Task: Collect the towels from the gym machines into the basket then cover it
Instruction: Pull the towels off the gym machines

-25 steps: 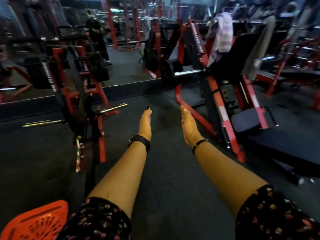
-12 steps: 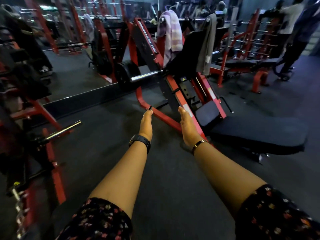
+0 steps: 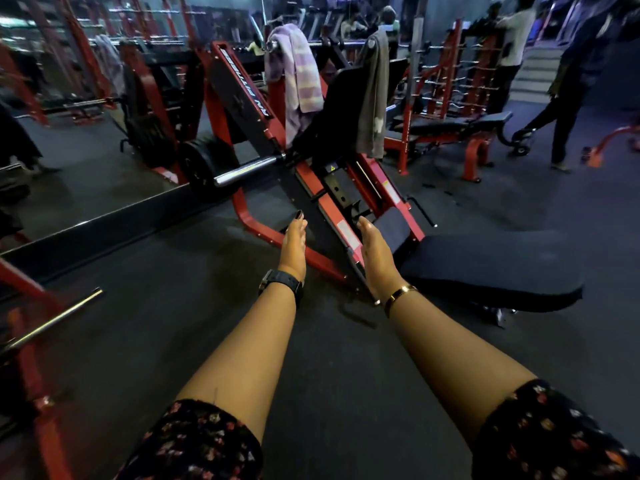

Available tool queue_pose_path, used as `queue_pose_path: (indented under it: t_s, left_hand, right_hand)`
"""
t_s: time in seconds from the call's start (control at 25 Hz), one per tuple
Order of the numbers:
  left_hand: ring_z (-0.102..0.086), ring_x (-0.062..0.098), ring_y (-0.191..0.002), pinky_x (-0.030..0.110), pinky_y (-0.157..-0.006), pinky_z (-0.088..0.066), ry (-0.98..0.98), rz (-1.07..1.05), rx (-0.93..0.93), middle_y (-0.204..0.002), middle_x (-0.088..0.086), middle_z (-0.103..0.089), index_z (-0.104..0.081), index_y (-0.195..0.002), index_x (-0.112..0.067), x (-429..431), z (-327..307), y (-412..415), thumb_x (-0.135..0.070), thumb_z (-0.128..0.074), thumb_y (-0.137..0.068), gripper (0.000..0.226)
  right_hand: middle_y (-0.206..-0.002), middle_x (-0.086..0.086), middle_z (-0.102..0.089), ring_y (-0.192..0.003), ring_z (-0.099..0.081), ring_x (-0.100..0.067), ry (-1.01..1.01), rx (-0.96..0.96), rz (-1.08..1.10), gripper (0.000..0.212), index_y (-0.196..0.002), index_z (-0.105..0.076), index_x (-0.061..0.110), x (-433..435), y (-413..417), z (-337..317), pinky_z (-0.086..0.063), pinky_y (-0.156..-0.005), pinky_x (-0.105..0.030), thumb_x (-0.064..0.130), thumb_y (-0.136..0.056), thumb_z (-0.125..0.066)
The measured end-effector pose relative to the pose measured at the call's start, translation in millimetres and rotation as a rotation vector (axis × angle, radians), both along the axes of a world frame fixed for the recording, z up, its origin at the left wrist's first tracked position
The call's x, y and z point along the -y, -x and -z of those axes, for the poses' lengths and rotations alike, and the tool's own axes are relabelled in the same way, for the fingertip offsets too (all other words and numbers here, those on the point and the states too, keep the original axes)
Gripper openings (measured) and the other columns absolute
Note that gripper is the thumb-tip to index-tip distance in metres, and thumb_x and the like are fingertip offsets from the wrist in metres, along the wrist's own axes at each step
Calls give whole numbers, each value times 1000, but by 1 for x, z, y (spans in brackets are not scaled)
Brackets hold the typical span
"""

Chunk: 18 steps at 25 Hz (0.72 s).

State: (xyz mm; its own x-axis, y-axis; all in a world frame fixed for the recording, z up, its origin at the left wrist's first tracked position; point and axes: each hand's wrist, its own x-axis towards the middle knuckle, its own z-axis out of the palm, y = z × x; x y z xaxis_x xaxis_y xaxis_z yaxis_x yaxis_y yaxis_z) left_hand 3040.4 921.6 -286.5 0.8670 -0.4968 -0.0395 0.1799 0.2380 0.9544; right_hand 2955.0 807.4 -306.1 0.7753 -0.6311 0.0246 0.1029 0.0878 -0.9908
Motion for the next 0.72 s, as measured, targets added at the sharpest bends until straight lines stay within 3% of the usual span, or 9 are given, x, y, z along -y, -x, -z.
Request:
queue_pose_path:
  t_s: [0.2,0.44,0.72]
  left_hand:
    - [-23,20,-145,32,-117,-17,-16,24,29,-154,7,-30,-30,-146,-13,83,-1,-55,-38,-29,-99,54]
    - [-23,20,-145,31,-117,-16,-1,0,44,-154,7,-30,-31,-146,-14,196,-12,-123,-39,-28,-99,54]
    - [-23,21,-145,29,-115,-18,15,-17,49,-154,9,-30,-32,-146,-13,321,-22,-192,-36,-27,-100,52]
  right_hand:
    - [-158,5,-25,-145,-21,-12,-35,10,3,50,-149,-29,23,74,-53,1,-16,-116,-31,40,-102,-25]
    - [-157,3,-25,-145,-21,-12,17,19,-45,49,-149,-29,21,193,-123,-12,-17,-109,-23,37,-103,-22]
    - [-156,3,-30,-143,-25,-11,21,23,-49,47,-147,-33,20,310,-198,-27,-18,-109,-24,35,-103,-25]
